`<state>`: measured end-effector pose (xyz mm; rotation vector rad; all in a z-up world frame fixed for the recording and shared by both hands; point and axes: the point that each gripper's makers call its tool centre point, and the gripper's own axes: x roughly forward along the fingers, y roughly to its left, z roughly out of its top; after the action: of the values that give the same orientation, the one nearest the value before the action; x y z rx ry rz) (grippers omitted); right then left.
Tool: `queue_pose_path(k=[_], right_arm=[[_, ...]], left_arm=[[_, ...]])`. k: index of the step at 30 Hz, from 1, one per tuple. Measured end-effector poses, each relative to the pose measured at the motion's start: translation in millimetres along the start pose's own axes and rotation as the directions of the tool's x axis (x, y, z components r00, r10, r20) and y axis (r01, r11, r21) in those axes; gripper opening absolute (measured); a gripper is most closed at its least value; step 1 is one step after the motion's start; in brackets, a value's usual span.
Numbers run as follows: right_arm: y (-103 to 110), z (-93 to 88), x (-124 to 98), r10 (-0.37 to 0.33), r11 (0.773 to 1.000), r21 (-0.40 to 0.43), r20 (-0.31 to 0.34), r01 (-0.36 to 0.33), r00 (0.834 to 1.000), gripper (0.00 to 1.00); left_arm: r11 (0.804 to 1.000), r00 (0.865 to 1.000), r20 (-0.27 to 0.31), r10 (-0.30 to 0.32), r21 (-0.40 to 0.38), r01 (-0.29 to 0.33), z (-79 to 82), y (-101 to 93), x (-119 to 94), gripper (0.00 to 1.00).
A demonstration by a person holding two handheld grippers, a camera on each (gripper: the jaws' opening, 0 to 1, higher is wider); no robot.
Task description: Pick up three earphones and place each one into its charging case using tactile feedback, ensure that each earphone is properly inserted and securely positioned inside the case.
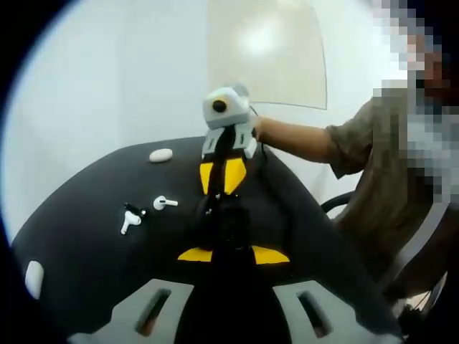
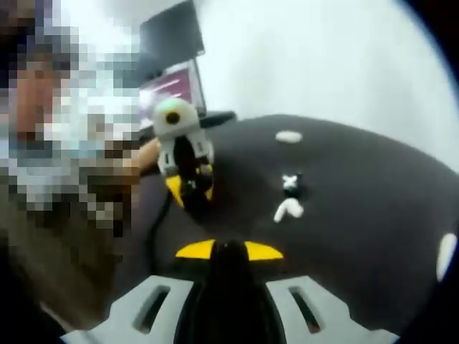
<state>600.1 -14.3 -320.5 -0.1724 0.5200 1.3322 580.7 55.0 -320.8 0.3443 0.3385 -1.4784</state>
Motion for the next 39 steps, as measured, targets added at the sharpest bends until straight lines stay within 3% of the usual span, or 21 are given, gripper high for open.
queue_pose_path(k=[3, 7, 9, 11, 13, 14, 15, 16, 19, 20, 21, 25, 27, 28, 30, 31, 33, 35, 37, 39], right_arm=[[0.1, 1.6, 0.3, -0.006, 1.0, 0.002, -0.013, 0.006, 1.0, 0.13], [0.7, 8.7, -4.3, -0.05, 0.994, -0.1, -0.014, 0.048, 0.999, 0.13], [6.0, 26.1, -8.1, -0.077, 0.98, -0.181, 0.058, 0.086, 0.995, 0.13], [10.2, 50.8, -13.2, -0.129, 0.946, -0.274, 0.164, 0.171, 0.978, 0.13], [18.7, 73.1, -15.0, -0.182, 0.885, -0.38, 0.25, 0.269, 0.951, 0.13], [26.0, 81.8, -13.6, -0.191, 0.839, -0.45, 0.282, 0.305, 0.94, 0.13], [31.6, 86.2, -11.4, -0.191, 0.811, -0.489, 0.298, 0.321, 0.935, 0.13], [39.5, 91.0, -7.8, -0.191, 0.767, -0.543, 0.315, 0.341, 0.93, 0.13], [55.1, 89.8, 9.1, -0.194, 0.613, -0.703, 0.308, 0.36, 0.931, 0.13], [55.3, 84.6, 17.0, -0.21, 0.575, -0.735, 0.291, 0.359, 0.933, 0.13], [54.4, 81.1, 22.3, -0.223, 0.554, -0.752, 0.281, 0.359, 0.933, 0.13], [51.0, 74.6, 34.1, -0.279, 0.424, -0.822, 0.281, 0.38, 0.918, 0.13], [52.0, 73.6, 36.1, -0.283, 0.386, -0.842, 0.28, 0.377, 0.917, 0.13], [53.2, 72.8, 36.8, -0.293, 0.345, -0.861, 0.279, 0.373, 0.915, 0.13], [52.1, 73.2, 35.9, -0.327, 0.242, -0.898, 0.281, 0.367, 0.902, 0.13], [51.5, 71.2, 36.3, -0.345, 0.204, -0.914, 0.268, 0.351, 0.899, 0.13], [54.7, 67.6, 39.1, -0.35, 0.152, -0.937, 0.246, 0.313, 0.904, 0.13], [56.8, 66.2, 41.1, -0.357, 0.118, -0.947, 0.241, 0.299, 0.903, 0.13], [56.4, 64.7, 43.0, -0.367, 0.094, -0.953, 0.235, 0.287, 0.9, 0.13], [55.3, 64.2, 44.3, -0.373, 0.093, -0.954, 0.231, 0.284, 0.899, 0.13]], left_arm=[[1.0, 1.0, 0.001, -0.001, -0.002, 0.001, 0.1, 0.0, -0.1, 0.15], [1.0, 1.0, 0.002, -0.002, -0.004, 0.002, 0.0, -0.7, -0.3, 0.15], [1.0, 1.0, 0.001, -0.002, -0.003, 0.002, 0.1, -0.4, -0.3, 0.15], [1.0, 1.0, 0.001, -0.002, -0.009, 0.002, 0.1, -0.6, -0.2, 0.15], [1.0, 1.0, 0.002, -0.003, -0.014, 0.003, 0.2, -0.3, -0.1, 0.15], [1.0, 1.0, 0.002, -0.004, -0.017, 0.004, 0.3, 0.0, 0.0, 0.15], [1.0, 1.0, 0.003, -0.004, -0.019, 0.004, 0.3, 0.2, 0.0, 0.15], [1.0, 1.0, 0.003, -0.004, -0.02, 0.004, 0.3, 0.1, 0.2, 0.15], [1.0, 1.0, 0.003, -0.003, -0.019, 0.003, 0.3, -0.1, 0.0, 0.15], [1.0, 1.0, 0.002, -0.002, -0.018, 0.002, 0.2, -0.5, 0.1, 0.15], [1.0, 1.0, 0.002, -0.002, -0.017, 0.002, 0.1, -1.0, 0.1, 0.15], [1.0, 1.0, 0.002, -0.002, -0.018, 0.002, 0.0, -1.5, -0.2, 0.15], [1.0, 1.0, 0.002, -0.002, -0.018, 0.002, -0.3, -3.3, -0.1, 0.15], [1.0, 1.0, 0.003, -0.002, -0.018, 0.002, -0.5, -4.3, 0.2, 0.15], [1.0, 1.0, 0.002, -0.002, -0.018, 0.002, -0.6, -5.6, 0.4, 0.15], [1.0, 1.0, 0.002, -0.002, -0.018, 0.002, -0.7, -6.2, 0.4, 0.15], [1.0, 1.0, 0.001, -0.001, -0.016, 0.001, -0.8, -7.3, 0.7, 0.15], [1.0, 1.0, 0.0, 0.0, -0.015, 0.0, -0.9, -8.3, 1.0, 0.15], [1.0, 1.0, -0.001, 0.001, -0.013, -0.001, -0.9, -8.8, 1.2, 0.15], [1.0, 1.0, -0.001, 0.001, -0.014, -0.001, -1.0, -9.0, 1.2, 0.15]])
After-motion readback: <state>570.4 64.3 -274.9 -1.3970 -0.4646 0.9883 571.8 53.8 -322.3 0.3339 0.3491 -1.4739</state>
